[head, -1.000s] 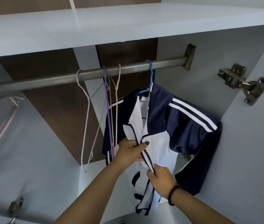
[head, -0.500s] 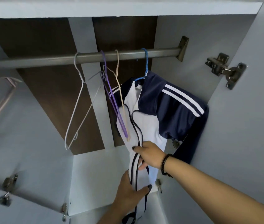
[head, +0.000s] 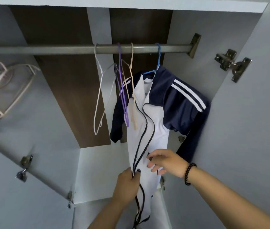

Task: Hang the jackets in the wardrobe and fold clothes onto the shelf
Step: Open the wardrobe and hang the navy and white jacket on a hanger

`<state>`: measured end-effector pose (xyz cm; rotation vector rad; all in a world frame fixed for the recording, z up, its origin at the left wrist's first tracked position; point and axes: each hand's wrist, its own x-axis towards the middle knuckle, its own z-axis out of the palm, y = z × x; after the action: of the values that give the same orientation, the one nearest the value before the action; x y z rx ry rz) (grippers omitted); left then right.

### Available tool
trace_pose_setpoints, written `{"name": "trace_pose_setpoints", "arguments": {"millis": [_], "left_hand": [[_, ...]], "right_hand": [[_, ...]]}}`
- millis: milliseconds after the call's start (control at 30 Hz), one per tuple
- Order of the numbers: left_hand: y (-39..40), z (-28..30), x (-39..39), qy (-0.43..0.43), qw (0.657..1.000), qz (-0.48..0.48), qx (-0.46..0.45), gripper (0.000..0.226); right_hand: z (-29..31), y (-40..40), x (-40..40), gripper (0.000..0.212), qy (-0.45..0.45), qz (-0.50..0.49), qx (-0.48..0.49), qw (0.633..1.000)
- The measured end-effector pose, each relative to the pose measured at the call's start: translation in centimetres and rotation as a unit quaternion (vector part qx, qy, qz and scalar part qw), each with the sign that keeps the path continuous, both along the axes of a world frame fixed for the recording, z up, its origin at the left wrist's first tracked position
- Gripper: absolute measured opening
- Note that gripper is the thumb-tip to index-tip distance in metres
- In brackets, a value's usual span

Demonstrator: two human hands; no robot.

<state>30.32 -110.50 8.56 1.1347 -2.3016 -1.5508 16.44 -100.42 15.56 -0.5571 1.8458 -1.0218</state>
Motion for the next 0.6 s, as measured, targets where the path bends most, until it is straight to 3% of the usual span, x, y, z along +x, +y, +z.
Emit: {"name": "trace_pose_setpoints", "arguments": {"millis": [67,133,200,300,333,467,600], "left_hand": [[-0.5,1.1,0.0,0.018,1.000,0.009,0.024,0.026],[-0.9,2.2,-0.2,0.036,0.997,0.020,0.066,0.024],[-1.1,3.3,-0.2,0.036,0.993,0.010,0.109,0.019],[-1.8,4.6,0.2,0.031,0.990,-0.007,0.139,0.019],[-2.1,5.0,0.6,0.031,0.989,-0.007,0.142,0.018],[-3.1,6.2,3.4,0.053,0.979,-0.034,0.195,0.005],[-3.1,5.4,8.1,0.049,0.968,-0.055,0.241,0.022]], "right_hand": [[-2.2,2.2,2.4,0.015,0.053,0.007,0.028,0.998],[-4.2,3.6,5.5,0.039,0.124,0.041,0.064,0.989],[-5.3,3.8,8.6,0.050,0.153,0.026,0.040,0.987],[-6.6,3.3,12.2,0.031,0.187,-0.052,-0.026,0.981],[-6.9,3.3,13.0,0.019,0.193,-0.087,-0.038,0.977],[-7.2,3.2,15.4,0.044,0.189,-0.156,-0.066,0.967],[-5.9,2.4,17.2,0.043,0.138,-0.198,-0.108,0.964]]}}
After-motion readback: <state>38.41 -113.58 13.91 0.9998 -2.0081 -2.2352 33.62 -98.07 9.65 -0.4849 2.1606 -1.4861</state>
